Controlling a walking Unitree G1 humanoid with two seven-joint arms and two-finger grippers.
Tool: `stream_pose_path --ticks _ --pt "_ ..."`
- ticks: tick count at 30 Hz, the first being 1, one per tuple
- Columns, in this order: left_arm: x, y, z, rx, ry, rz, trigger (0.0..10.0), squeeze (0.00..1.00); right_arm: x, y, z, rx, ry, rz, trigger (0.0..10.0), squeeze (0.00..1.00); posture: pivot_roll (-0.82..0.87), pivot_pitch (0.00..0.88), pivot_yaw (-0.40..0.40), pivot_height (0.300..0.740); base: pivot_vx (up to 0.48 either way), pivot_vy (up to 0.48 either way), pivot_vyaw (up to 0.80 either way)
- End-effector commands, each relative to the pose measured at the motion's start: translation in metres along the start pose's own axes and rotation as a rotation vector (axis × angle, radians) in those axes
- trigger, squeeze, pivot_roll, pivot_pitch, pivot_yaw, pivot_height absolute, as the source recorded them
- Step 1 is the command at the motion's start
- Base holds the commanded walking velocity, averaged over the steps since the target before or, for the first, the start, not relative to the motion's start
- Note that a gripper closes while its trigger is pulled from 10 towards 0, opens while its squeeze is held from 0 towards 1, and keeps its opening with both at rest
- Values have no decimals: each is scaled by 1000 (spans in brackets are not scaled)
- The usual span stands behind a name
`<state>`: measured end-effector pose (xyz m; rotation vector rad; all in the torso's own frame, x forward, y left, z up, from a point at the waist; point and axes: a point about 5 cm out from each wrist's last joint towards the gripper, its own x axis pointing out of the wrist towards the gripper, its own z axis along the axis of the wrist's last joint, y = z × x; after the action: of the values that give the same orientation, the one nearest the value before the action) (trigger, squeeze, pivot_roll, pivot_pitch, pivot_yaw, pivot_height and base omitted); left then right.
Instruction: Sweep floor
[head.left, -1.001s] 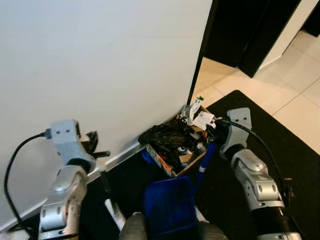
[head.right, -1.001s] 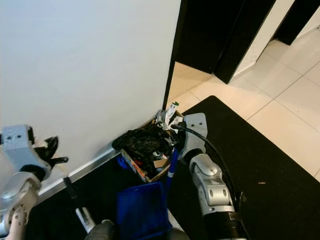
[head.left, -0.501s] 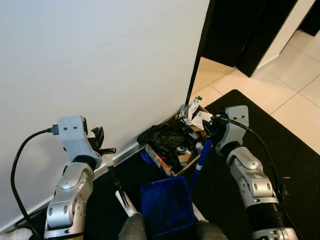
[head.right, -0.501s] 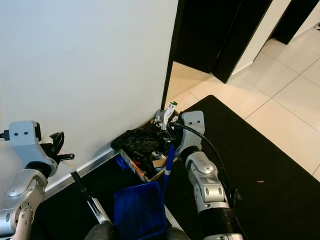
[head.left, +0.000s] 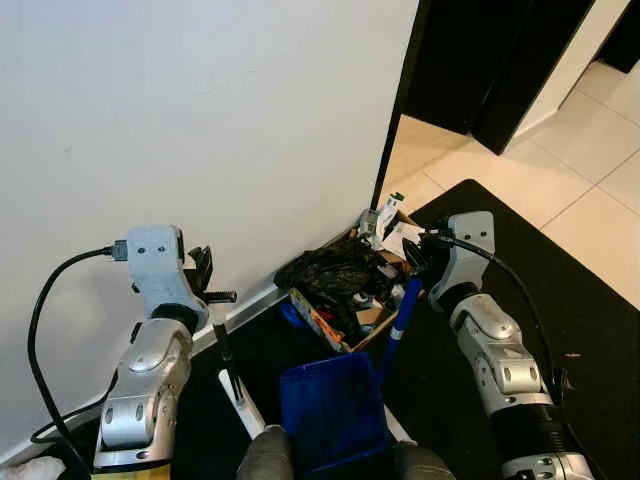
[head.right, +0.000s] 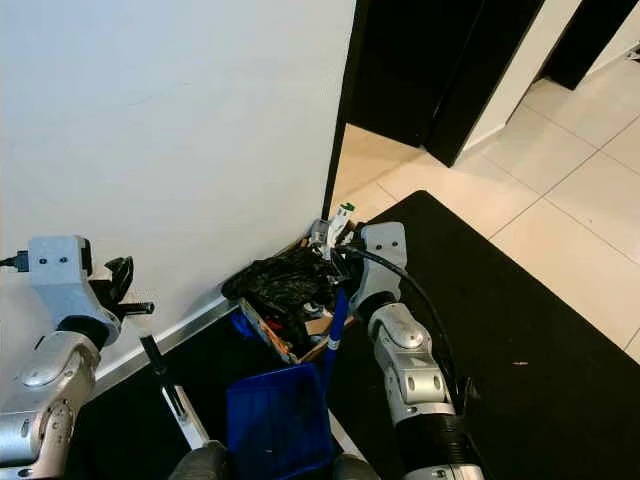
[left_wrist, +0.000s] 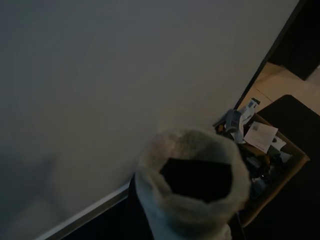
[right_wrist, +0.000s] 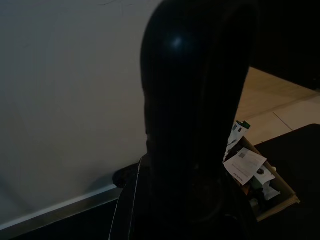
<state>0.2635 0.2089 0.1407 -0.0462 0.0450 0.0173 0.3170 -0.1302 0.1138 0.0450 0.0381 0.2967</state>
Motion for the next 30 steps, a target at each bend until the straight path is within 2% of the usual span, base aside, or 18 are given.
stream_pose_path --ticks 1,30 --pt "-1 -1 -3 8 2 0 10000 0 2 1 7 2 -44 0 10000 0 187 137 -37 740 0 0 638" --pt "0 -6 -11 32 26 -16 10000 0 4 1 4 -12 -46 -2 10000 0 187 130 -39 740 0 0 800"
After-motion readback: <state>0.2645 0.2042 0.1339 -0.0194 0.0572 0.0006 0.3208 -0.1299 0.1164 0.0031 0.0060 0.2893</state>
